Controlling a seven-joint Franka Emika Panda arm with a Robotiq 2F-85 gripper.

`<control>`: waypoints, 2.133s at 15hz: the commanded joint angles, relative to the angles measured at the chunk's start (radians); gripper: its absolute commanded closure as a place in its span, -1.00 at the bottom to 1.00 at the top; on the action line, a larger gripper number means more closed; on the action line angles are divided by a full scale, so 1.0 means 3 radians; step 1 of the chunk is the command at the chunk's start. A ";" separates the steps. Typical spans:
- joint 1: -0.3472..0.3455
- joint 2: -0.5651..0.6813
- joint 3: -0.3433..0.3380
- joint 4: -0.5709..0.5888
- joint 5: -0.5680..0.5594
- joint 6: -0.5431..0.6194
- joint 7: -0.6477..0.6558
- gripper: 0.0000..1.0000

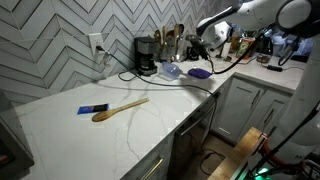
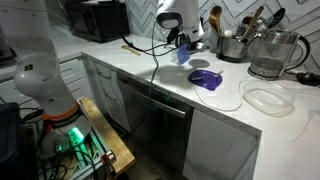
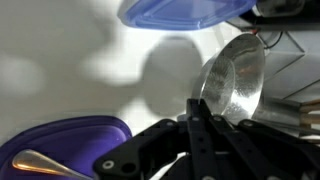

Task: Pick up the silver bowl and put it on the right side of the kitchen counter

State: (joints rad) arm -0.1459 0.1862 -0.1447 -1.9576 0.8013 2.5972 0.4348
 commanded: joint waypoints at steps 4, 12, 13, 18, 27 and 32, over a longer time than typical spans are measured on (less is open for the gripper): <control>0.0036 0.0695 -0.0049 0.0477 0.0068 0.0765 0.0788 0.99; 0.0089 0.1122 -0.0142 0.0668 -0.0048 0.1273 0.1387 0.99; 0.0101 0.1167 -0.0155 0.0696 -0.0060 0.1353 0.1433 0.99; 0.0300 0.1346 -0.0395 0.0781 -0.0123 0.1497 0.1681 0.99; 0.0528 0.1470 -0.0677 0.0863 -0.0156 0.1377 0.1892 0.99; 0.0588 0.1468 -0.0729 0.0868 -0.0162 0.1287 0.1892 0.99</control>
State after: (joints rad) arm 0.0100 0.6146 -0.3318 -1.7098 0.7725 3.0186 0.9650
